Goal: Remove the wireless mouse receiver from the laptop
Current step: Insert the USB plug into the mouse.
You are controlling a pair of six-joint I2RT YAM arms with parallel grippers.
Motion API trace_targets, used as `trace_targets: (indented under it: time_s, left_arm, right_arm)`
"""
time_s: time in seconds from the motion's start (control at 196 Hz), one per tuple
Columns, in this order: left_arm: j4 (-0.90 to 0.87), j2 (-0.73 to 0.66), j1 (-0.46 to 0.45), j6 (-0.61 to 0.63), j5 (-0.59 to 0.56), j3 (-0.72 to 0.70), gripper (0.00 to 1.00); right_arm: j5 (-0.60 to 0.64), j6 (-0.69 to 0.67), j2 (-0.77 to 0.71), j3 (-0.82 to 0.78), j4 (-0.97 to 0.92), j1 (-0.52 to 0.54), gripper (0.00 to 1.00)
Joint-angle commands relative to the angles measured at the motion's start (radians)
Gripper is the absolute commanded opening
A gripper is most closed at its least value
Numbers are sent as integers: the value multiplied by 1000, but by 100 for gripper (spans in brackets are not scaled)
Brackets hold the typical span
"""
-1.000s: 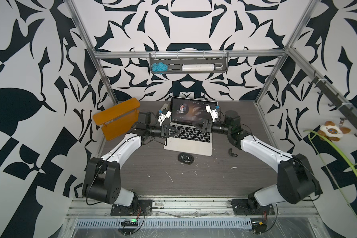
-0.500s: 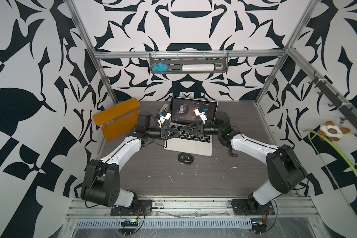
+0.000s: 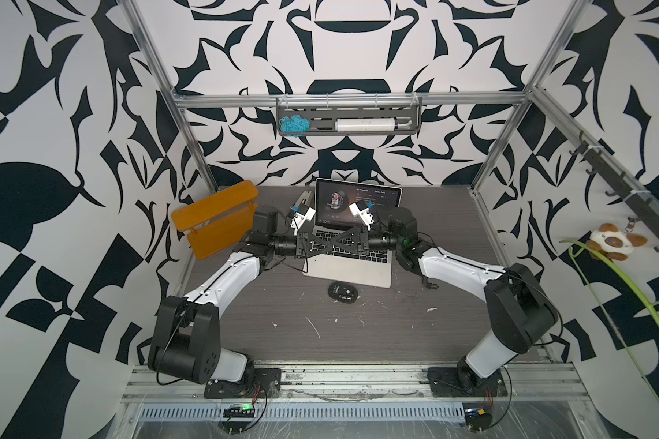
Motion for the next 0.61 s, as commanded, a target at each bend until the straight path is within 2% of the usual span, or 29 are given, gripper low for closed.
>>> trace_targets:
  time_s: [0.0, 0.606]
  left_arm:
    - [-21, -21, -2, 29, 18, -4, 5]
    - [-39, -30, -2, 39, 11, 3, 5]
  right_arm:
    - [-14, -4, -43, 10, 51, 6, 34]
    - [-13, 3, -94, -57, 50, 23, 32]
